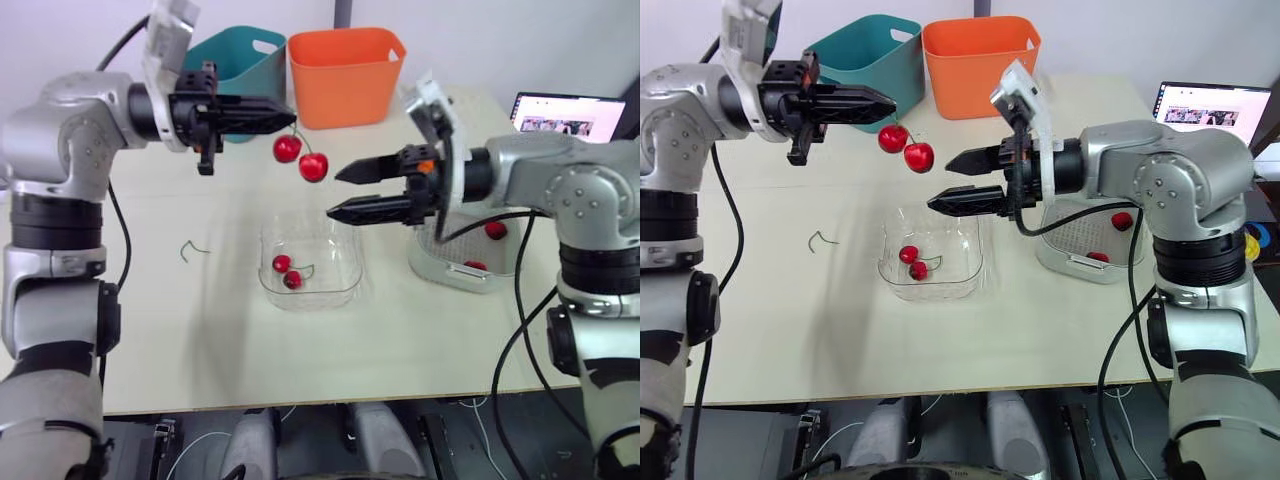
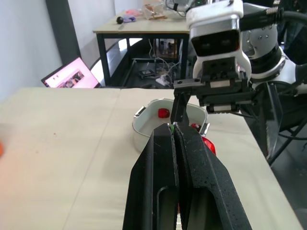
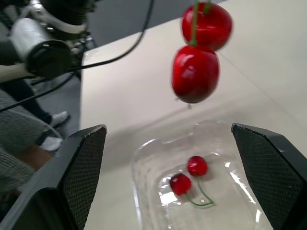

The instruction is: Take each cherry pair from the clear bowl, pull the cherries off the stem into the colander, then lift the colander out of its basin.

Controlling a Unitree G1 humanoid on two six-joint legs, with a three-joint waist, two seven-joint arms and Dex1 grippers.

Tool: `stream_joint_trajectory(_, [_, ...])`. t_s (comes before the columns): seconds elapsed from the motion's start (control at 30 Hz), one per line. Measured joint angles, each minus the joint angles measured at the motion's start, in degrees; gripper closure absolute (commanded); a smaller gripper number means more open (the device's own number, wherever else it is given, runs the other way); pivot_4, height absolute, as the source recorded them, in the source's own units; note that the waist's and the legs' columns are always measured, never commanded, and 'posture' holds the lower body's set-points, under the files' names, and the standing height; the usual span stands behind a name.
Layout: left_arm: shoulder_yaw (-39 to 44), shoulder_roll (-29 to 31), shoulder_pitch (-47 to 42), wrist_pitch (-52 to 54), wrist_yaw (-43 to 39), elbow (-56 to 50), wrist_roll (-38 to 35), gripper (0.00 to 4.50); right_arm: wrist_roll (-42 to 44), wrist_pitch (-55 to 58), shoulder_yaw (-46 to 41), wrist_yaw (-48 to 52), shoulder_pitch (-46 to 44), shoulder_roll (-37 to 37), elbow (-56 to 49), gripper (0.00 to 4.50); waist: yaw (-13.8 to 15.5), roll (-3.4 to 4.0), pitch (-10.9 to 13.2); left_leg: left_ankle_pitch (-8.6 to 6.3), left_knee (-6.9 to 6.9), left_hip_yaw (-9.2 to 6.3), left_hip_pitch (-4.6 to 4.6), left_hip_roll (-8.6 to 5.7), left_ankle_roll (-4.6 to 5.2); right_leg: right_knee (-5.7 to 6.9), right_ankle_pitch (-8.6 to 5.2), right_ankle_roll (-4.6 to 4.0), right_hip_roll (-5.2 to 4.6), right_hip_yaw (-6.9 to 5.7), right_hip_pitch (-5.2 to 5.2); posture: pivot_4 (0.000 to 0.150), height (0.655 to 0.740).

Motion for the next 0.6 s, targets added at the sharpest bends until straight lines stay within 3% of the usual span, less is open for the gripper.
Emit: stream_joint_trajectory(0.6, [0.1,-1.5,1.0,-0.8,1.4,-0.6,0.4,4.50,0.2,4.3,-2.1,-7.1,-4.0,7.2,5.2,0.01,0.0,0.00,0.0,0.00,0.00,-0.01,0.00,0.00,0.00,0.01,0.01,-0.01,0.00,0.00,0.01,0.150,0.7400])
